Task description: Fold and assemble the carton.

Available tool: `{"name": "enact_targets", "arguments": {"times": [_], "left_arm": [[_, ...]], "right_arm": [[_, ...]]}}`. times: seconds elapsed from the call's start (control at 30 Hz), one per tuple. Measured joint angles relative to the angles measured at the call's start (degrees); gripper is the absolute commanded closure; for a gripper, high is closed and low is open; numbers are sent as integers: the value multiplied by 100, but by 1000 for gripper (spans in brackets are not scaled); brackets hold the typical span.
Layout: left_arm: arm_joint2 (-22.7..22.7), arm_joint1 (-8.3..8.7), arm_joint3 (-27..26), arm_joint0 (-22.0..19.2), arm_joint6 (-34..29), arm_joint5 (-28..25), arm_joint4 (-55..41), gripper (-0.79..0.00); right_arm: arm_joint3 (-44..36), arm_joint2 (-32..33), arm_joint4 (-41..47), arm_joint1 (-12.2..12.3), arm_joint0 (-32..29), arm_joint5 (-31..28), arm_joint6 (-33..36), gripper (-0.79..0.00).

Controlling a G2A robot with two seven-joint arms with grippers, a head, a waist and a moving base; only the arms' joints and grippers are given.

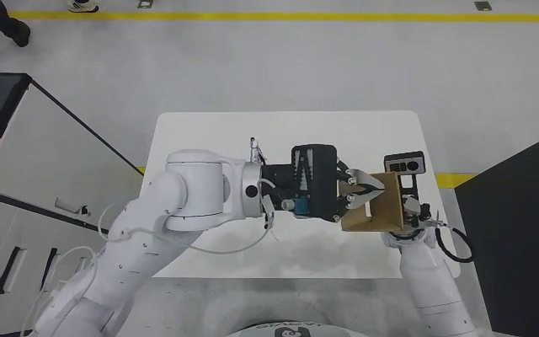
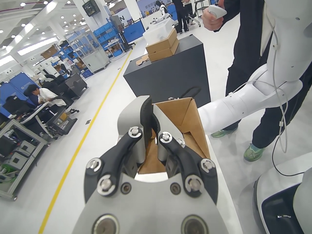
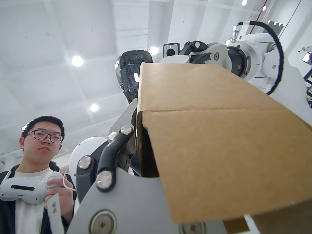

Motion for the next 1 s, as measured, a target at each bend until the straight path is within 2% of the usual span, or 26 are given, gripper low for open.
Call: {"name": "enact_targets", "arguments": {"times": [0.37, 0.6, 1.0], "left_arm": [[-319, 70, -115, 280, 10, -2, 94, 0], [-607, 109, -142, 597, 236, 309, 381, 0], [-704, 136, -48, 794, 425, 328, 600, 0]], "right_arm": [[-232, 24, 289, -24, -64, -29, -3, 0], [-373, 20, 563, -12, -56, 25, -3, 0], [-397, 25, 596, -2, -50, 93, -58, 0]]}}
